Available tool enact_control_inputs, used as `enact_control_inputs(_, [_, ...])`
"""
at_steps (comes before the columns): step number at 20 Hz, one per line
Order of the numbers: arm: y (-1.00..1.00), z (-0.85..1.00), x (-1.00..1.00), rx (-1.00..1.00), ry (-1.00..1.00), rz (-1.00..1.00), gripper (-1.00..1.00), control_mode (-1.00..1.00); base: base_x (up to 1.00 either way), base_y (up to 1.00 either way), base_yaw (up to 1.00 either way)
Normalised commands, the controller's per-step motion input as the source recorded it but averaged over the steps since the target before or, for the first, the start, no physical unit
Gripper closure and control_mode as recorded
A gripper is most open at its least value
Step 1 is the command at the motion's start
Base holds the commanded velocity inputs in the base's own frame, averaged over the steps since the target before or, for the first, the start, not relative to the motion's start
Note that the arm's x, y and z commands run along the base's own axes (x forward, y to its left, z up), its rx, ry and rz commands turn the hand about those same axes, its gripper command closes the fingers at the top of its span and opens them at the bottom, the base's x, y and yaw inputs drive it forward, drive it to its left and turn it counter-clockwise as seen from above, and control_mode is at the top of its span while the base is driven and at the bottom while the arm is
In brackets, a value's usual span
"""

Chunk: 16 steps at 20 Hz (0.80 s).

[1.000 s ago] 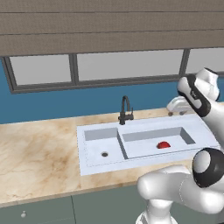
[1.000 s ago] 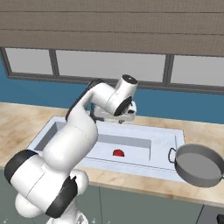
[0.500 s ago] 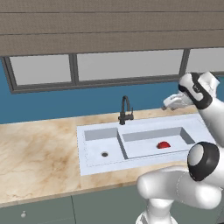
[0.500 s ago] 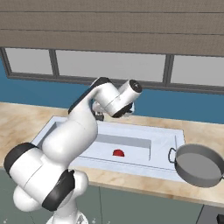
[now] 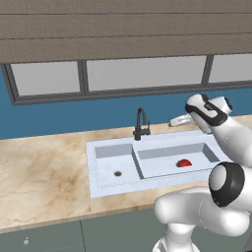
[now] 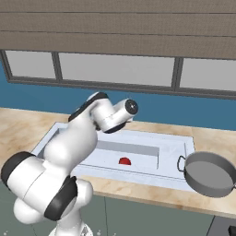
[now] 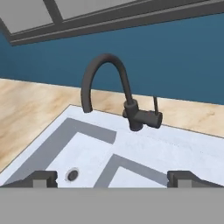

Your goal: Dump the onion from the pot into the sink. Then turn on the water and wash the onion. Then turn off the water and put the onion back in the pot.

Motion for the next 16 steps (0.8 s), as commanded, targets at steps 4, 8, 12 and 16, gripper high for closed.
enact_control_inputs(4, [0.17, -0.04, 0.49, 0.04, 0.0, 0.01, -1.0, -1.0, 0.0, 0.0, 0.0])
enact_control_inputs(8, [0.1, -0.02, 0.34, 0.05, 0.01, 0.0, -1.0, -1.0, 0.0, 0.0, 0.0])
enact_control_inputs(12, [0.02, -0.08, 0.4, 0.05, 0.03, 0.0, -1.0, -1.0, 0.0, 0.0, 0.0])
enact_control_inputs(16, [0.03, -0.22, 0.41, 0.02, 0.0, 0.0, -1.0, -1.0, 0.0, 0.0, 0.0])
